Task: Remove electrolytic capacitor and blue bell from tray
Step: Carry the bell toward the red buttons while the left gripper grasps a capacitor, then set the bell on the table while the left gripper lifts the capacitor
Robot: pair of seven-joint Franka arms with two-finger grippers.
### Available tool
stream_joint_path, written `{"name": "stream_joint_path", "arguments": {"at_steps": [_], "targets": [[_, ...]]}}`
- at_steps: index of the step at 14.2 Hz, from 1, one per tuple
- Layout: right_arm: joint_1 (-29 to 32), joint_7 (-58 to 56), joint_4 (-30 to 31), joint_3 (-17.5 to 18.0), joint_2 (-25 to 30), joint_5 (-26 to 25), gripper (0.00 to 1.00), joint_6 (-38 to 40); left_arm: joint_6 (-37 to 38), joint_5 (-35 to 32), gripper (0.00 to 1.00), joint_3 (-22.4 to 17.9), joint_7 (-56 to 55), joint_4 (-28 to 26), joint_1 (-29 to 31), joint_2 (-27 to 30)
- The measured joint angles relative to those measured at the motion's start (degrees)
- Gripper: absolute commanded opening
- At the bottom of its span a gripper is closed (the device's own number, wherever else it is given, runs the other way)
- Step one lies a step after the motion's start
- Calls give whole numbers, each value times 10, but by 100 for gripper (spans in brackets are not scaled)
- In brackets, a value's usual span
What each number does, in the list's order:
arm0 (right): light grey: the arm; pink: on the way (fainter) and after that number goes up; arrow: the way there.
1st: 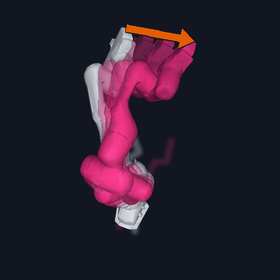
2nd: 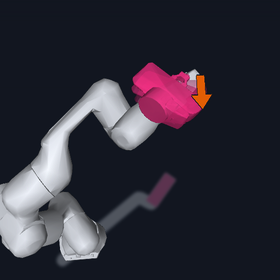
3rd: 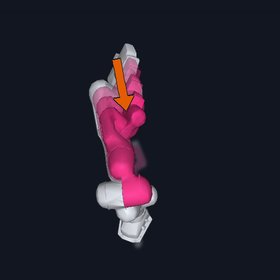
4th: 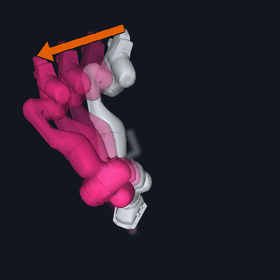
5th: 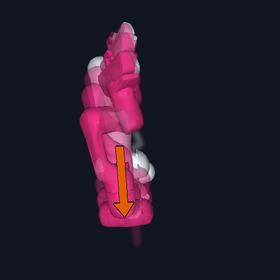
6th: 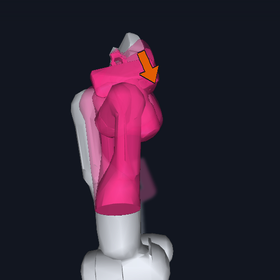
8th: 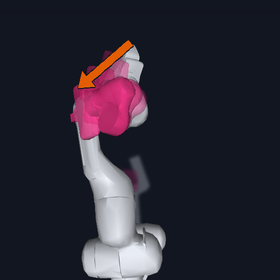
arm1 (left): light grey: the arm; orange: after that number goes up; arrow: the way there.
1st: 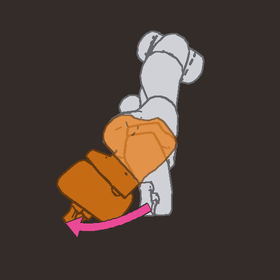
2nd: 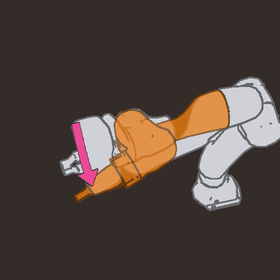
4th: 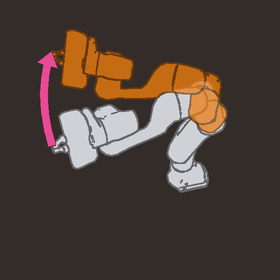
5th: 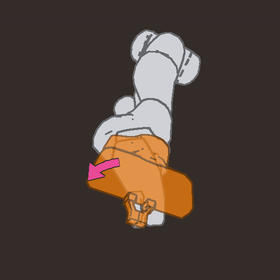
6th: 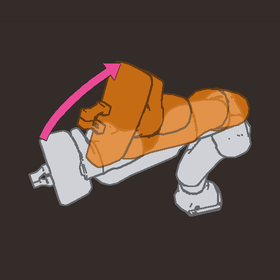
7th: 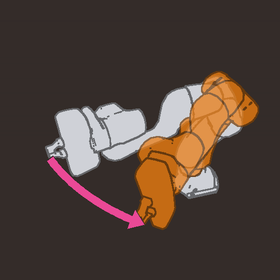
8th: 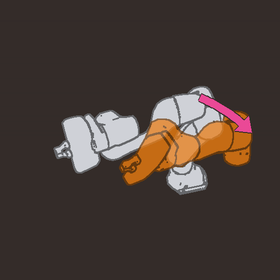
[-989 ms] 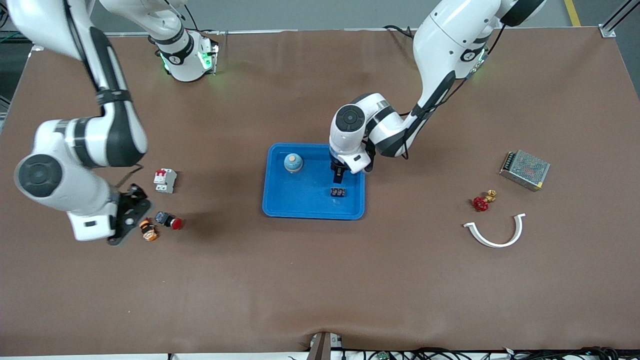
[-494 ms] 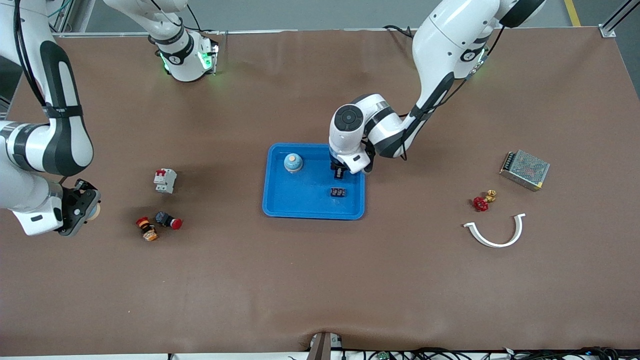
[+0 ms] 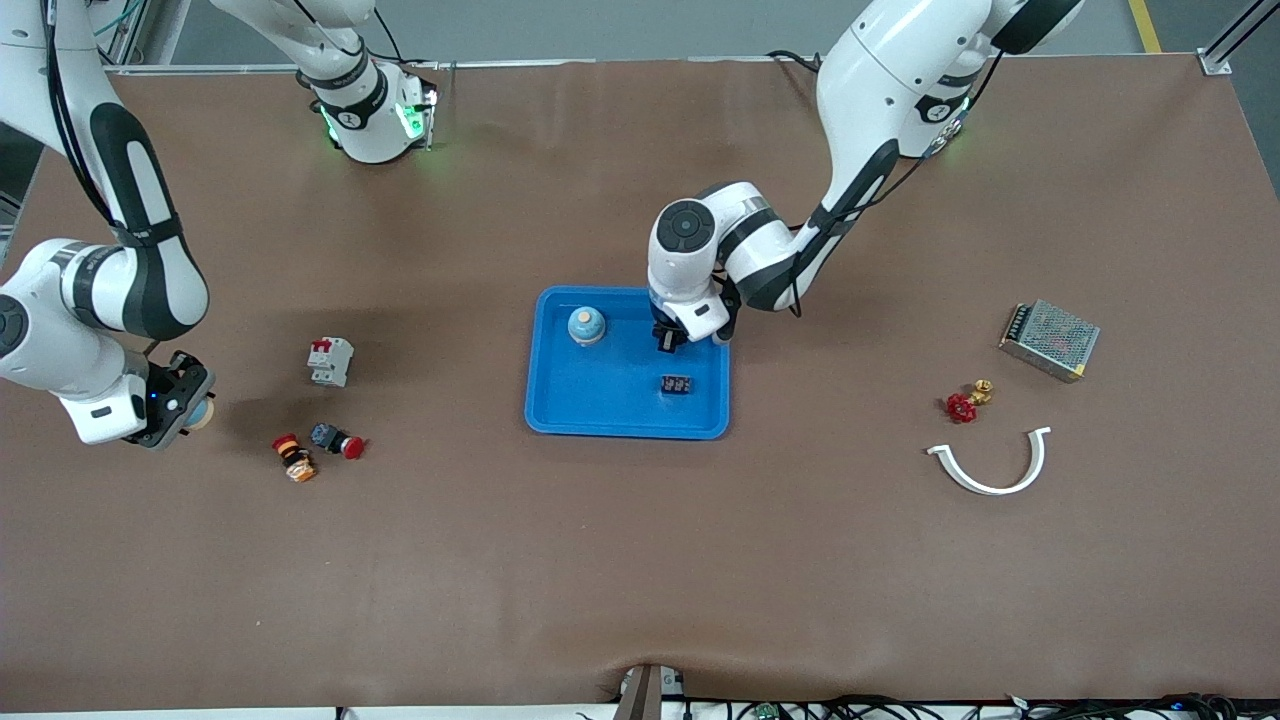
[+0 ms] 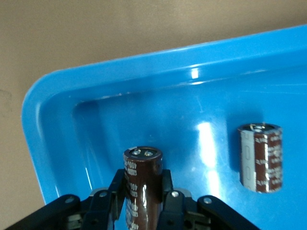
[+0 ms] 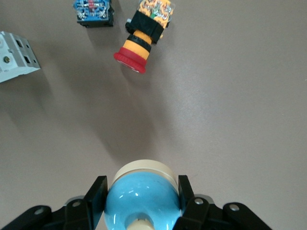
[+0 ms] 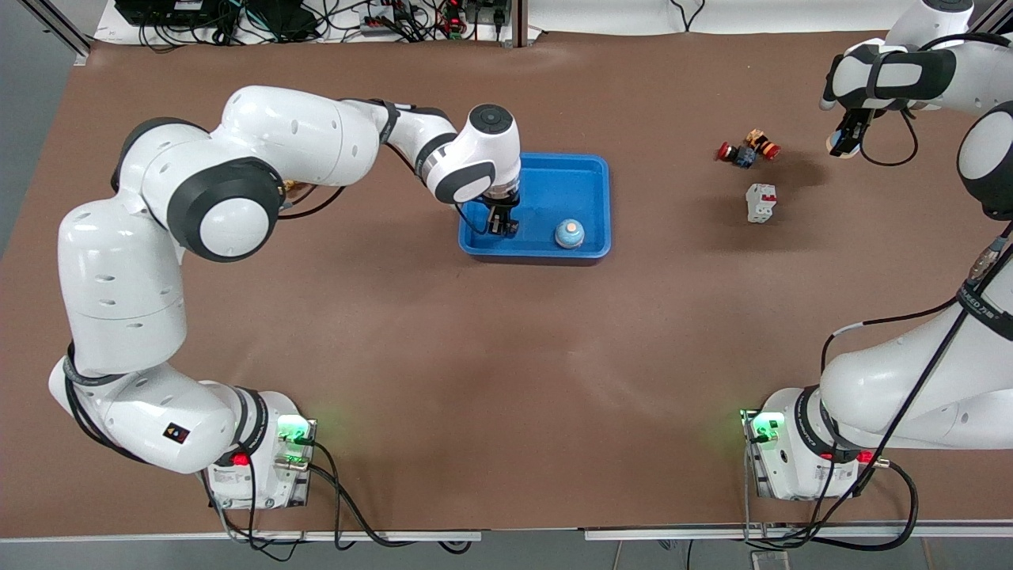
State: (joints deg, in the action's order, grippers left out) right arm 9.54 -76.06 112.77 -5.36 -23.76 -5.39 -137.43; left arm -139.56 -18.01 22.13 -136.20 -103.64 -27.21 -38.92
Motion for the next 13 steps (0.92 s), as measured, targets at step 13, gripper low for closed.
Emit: {"name": "stream_joint_path", "arguments": {"at_steps": [13], "targets": [[6, 0, 72, 5, -41, 5, 29, -149, 162, -3, 0, 1, 299, 72, 15, 35]]}}
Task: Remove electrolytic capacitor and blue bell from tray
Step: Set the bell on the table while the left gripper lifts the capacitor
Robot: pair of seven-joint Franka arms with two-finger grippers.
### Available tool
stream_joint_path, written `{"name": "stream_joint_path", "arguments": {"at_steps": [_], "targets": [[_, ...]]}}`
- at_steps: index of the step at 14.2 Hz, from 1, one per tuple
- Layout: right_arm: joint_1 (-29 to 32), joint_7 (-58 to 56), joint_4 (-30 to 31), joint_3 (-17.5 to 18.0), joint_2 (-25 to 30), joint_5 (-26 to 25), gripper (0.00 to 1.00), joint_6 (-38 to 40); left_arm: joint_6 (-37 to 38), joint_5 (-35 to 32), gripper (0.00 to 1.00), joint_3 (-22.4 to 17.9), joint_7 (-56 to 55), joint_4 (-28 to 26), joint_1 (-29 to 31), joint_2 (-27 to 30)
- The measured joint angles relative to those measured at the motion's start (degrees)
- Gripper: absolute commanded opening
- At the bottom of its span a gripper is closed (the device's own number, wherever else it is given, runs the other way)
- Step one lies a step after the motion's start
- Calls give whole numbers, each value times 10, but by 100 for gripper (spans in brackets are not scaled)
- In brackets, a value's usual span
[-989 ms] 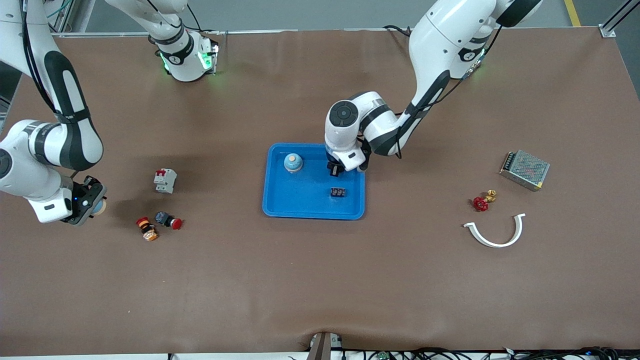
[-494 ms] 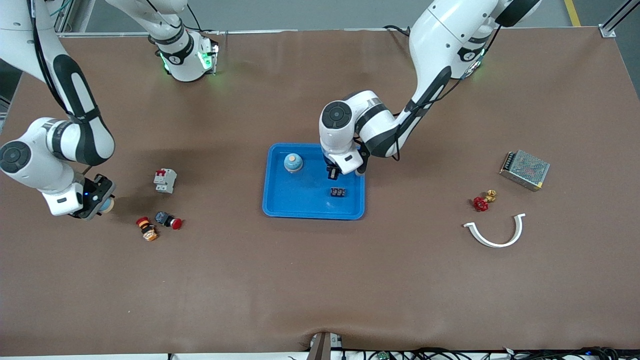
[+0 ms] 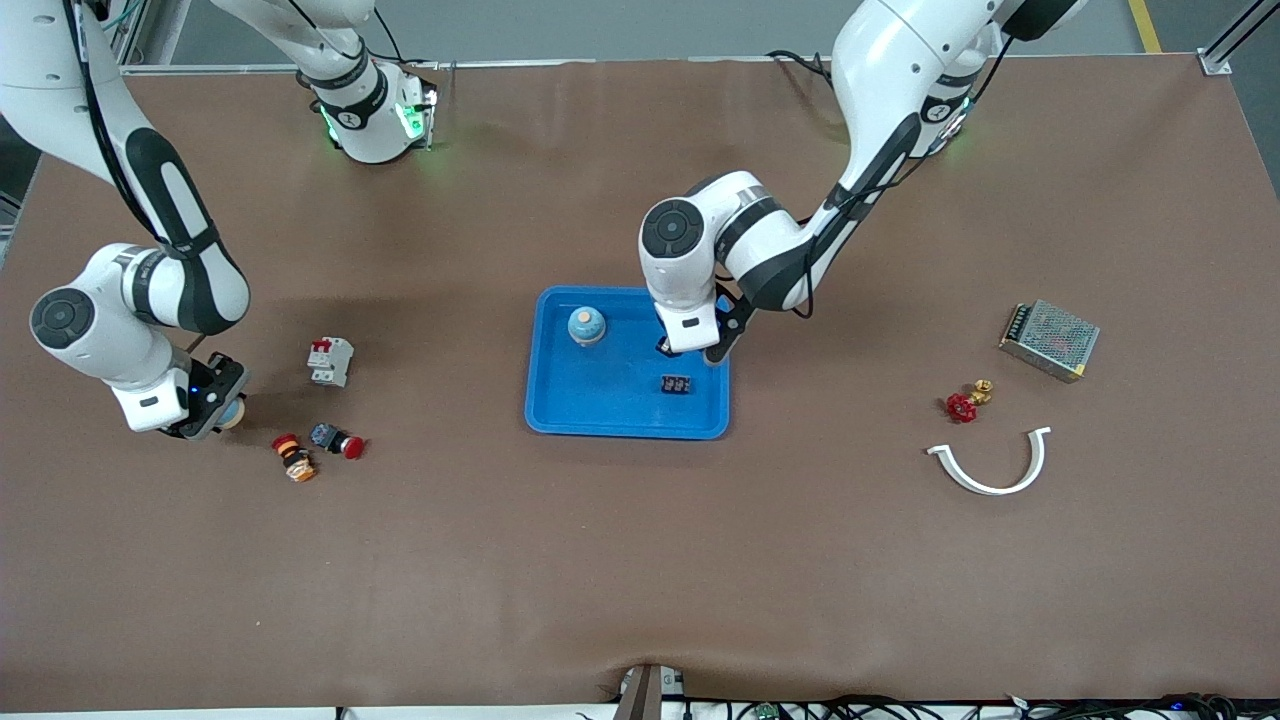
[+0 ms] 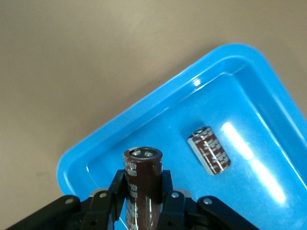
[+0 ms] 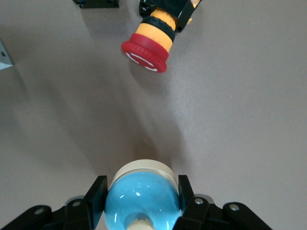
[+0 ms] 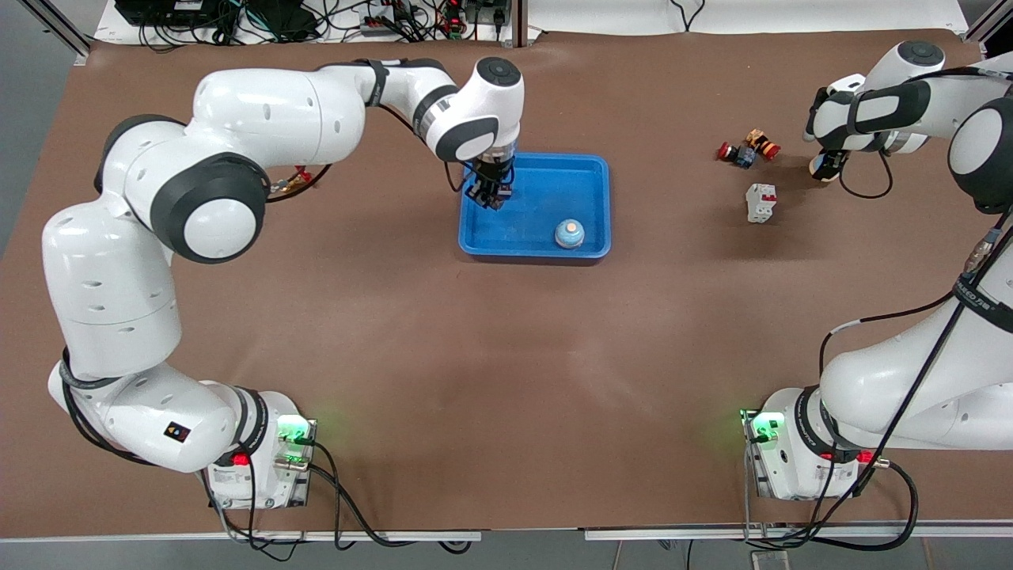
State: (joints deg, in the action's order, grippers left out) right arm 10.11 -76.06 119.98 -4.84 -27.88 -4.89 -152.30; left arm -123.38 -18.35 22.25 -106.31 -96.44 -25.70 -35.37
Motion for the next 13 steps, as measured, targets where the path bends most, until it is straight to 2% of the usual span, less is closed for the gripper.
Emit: {"name": "stream_joint_path", "arguments": {"at_steps": [2, 3, 4, 5, 6, 9, 13], "targets": [[0, 0, 0, 1, -11, 0, 30, -12, 4, 2, 0, 6, 71, -6, 20, 15], [0, 0, 0, 2, -14, 0, 35, -15, 6, 2, 0, 17, 108, -14, 39, 23], [0, 0, 0, 3, -15, 0, 54, -16, 7, 2, 0, 34, 146, -26, 66, 31], [0, 0, 0, 4, -15, 0, 94, -16, 8, 2, 0, 56, 181, -38, 97, 39], [0, 0, 0, 4, -15, 2, 100, -16, 8, 2, 0, 78, 212, -50, 129, 46], [0, 0, 0, 6, -15, 23, 100, -16, 8, 2, 0, 115, 298, -76, 198, 61], [0, 1, -7, 12, -8, 33, 100, -5, 6, 2, 0, 120, 384, -110, 236, 82]]}}
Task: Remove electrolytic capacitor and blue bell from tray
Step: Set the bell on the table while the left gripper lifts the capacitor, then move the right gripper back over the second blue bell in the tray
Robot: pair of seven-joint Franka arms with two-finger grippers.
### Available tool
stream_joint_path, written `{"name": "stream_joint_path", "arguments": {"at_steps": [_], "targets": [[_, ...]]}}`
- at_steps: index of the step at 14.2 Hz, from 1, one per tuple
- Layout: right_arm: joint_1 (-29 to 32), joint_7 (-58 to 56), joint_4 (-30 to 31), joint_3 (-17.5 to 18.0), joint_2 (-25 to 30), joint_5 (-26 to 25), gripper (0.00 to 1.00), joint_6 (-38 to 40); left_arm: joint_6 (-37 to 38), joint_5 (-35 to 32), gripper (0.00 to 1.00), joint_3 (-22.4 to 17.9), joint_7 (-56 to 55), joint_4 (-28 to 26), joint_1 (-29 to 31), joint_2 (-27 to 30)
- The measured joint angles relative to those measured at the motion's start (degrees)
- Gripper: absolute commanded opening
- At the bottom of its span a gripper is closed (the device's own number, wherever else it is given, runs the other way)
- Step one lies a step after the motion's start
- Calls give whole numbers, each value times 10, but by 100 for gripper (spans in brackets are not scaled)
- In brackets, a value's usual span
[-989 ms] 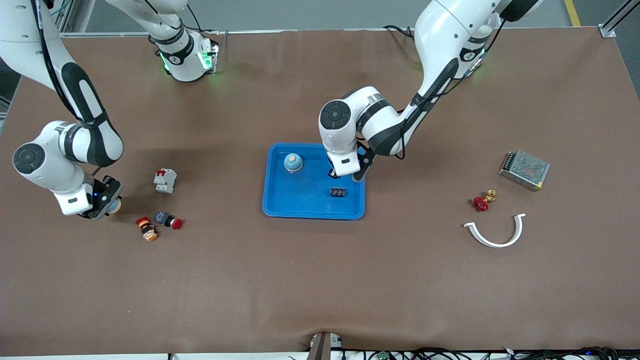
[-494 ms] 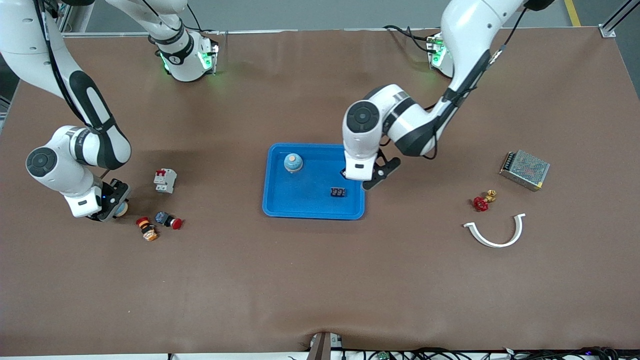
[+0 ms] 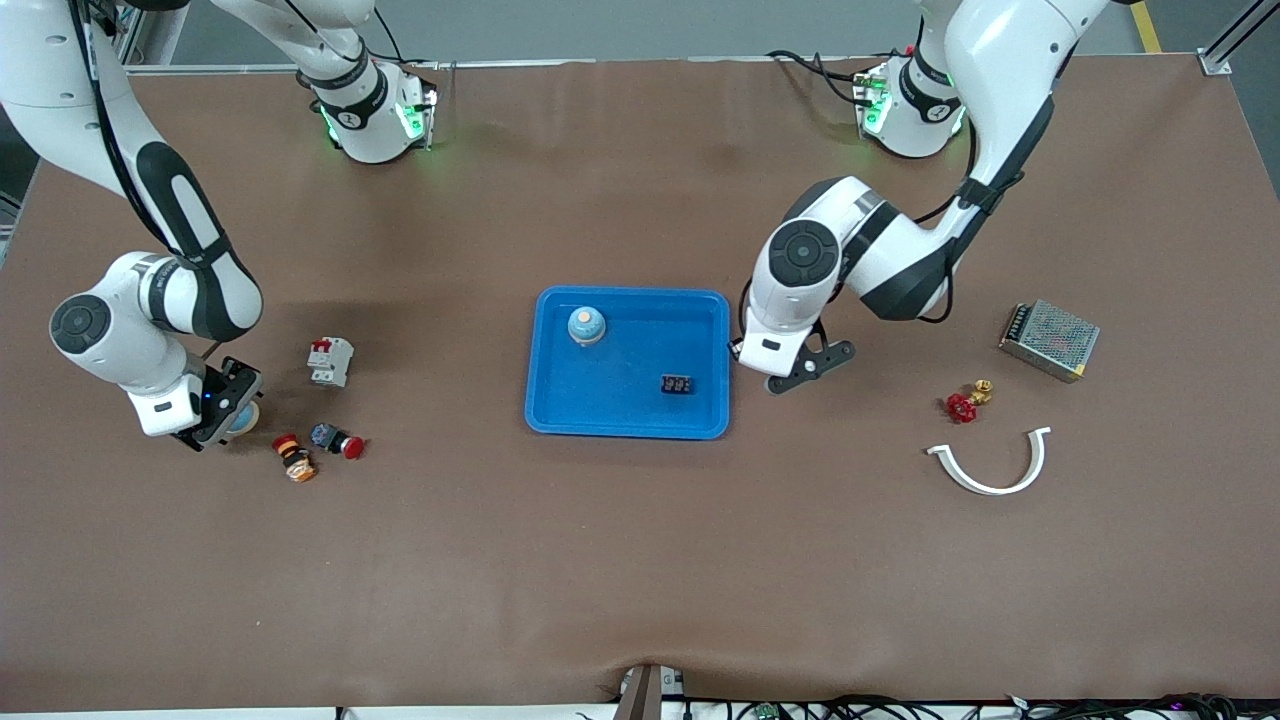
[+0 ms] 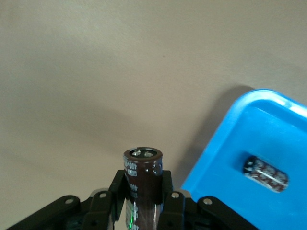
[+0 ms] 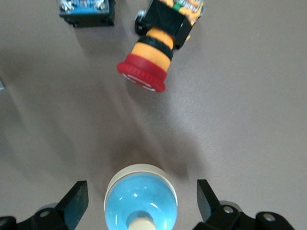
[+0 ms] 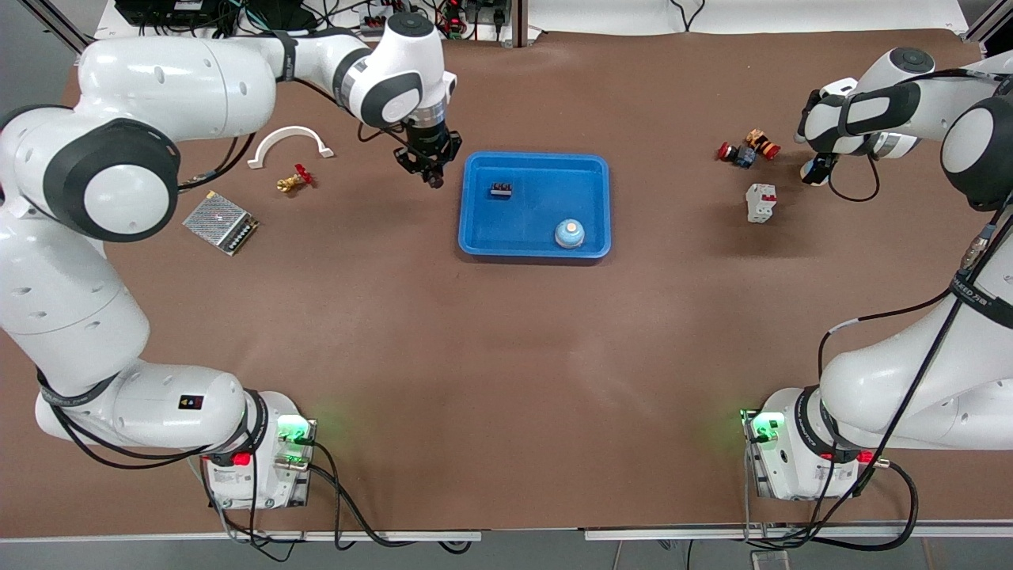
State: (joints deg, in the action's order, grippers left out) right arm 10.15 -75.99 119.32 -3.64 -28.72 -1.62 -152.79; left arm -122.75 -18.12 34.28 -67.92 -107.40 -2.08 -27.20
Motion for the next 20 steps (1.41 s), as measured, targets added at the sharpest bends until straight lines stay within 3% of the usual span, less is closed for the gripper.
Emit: {"name": "stream_joint_path", "arguments": {"at_steps": [4, 7, 10, 15, 20], "targets": [[-1, 42, -46, 12, 39, 53, 100, 139, -49, -1, 0, 28, 81, -65, 63, 26], [-19, 167, -97, 18, 78, 55, 100, 277, -146, -1, 0, 39, 143, -163, 106, 68], [-70, 330, -137, 21, 112, 57, 100, 388, -168, -1, 0, 41, 169, -213, 113, 96], [-183, 579, -149, 24, 162, 58, 100, 437, -177, -1, 0, 42, 222, -264, 128, 136], [-295, 815, -147, 25, 172, 59, 100, 443, -221, -1, 0, 43, 259, -321, 141, 156]]}}
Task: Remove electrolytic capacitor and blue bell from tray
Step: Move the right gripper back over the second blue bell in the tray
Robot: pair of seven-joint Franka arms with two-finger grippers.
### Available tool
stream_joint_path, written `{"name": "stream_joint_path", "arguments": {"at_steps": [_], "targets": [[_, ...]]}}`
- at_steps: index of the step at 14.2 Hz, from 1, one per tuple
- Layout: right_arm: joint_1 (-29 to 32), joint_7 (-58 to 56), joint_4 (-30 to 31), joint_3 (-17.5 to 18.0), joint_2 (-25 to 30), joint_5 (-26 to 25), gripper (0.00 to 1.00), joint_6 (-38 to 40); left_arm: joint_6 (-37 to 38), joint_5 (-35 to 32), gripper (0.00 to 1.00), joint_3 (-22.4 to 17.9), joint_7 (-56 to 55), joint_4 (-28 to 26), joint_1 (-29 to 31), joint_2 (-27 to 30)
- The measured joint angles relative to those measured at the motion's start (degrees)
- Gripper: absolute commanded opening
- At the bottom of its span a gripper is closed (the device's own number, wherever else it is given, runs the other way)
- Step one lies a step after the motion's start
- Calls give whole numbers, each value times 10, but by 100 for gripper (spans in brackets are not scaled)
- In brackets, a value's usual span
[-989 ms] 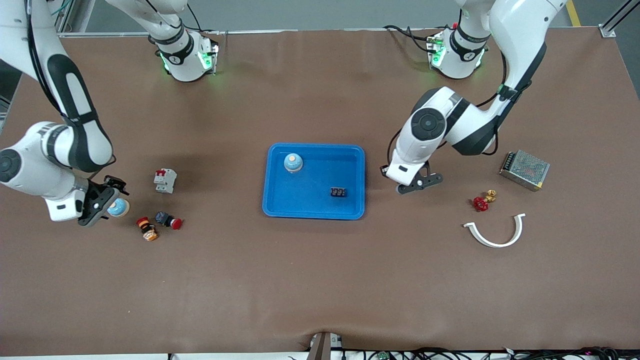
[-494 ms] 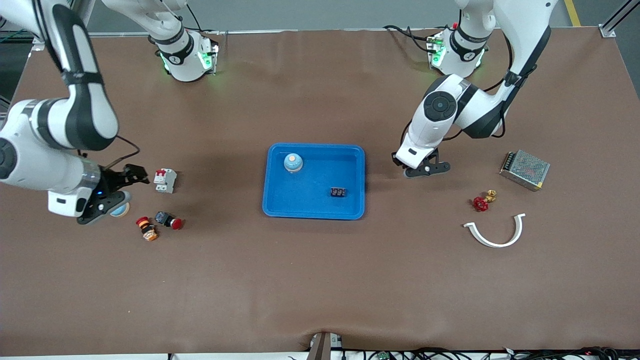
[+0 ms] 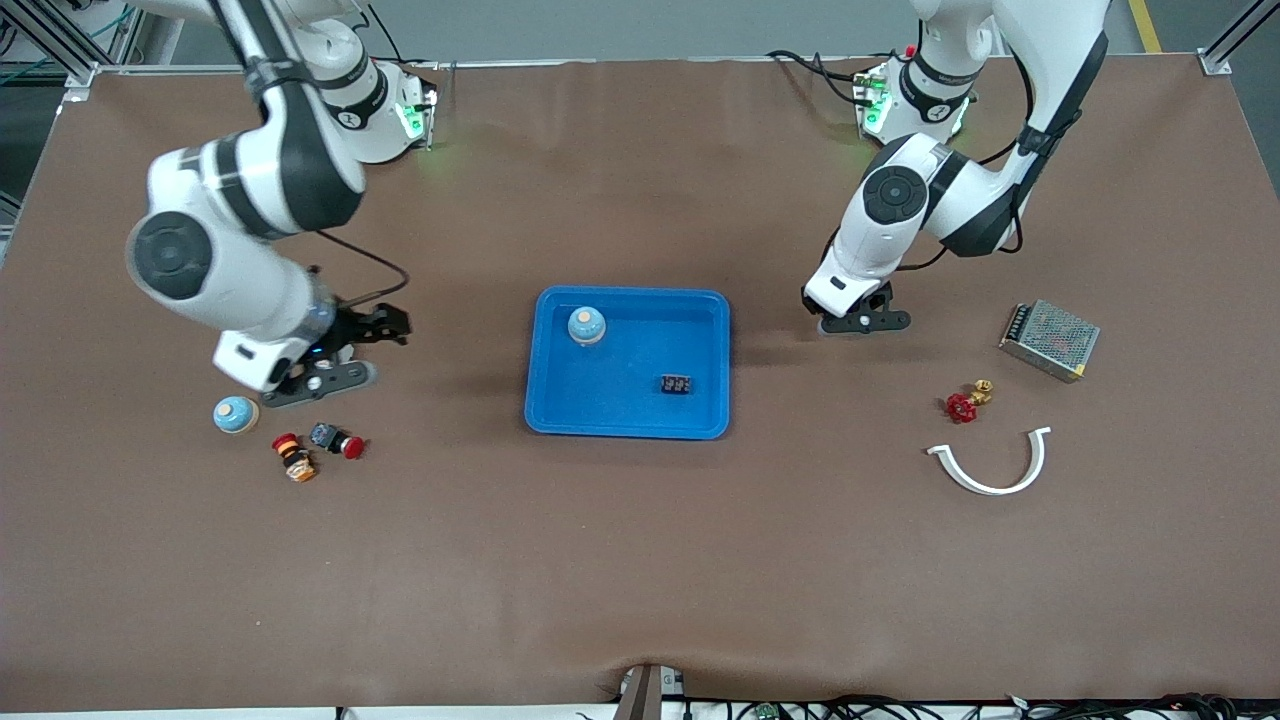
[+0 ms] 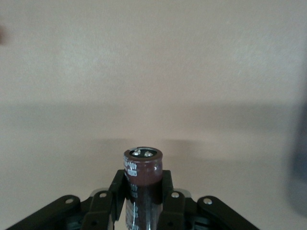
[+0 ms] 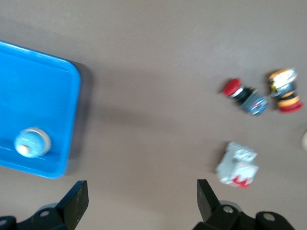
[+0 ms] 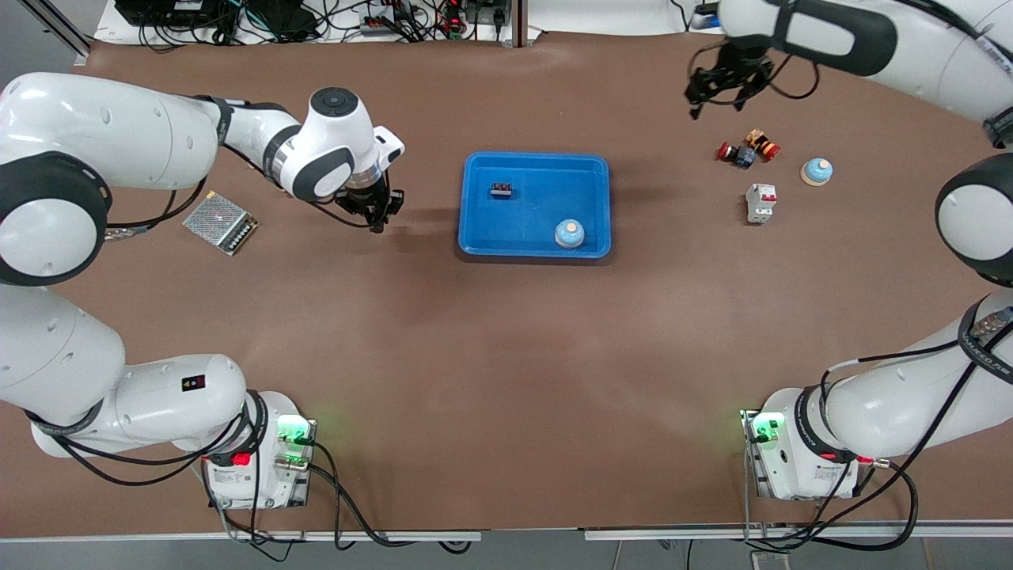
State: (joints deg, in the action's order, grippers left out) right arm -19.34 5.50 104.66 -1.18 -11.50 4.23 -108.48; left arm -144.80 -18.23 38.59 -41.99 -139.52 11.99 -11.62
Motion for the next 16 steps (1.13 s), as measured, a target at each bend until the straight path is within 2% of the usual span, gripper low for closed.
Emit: {"name": "stream_joint_path", "arguments": {"at_steps": [3, 5, 11, 16], "targets": [[-84, 158, 4, 1, -3, 8, 100, -17, -18, 0, 0, 2, 7, -30, 1, 13], [-121, 216, 14, 1, -8, 25, 100, -48, -38, 0, 0, 3, 8, -54, 1, 22], [-180, 299, 96, 0, -33, 34, 100, -193, -77, 0, 0, 6, 18, -100, 1, 38], [-219, 331, 104, 0, -87, 34, 100, -256, -124, 0, 0, 6, 26, -133, 1, 39]]}}
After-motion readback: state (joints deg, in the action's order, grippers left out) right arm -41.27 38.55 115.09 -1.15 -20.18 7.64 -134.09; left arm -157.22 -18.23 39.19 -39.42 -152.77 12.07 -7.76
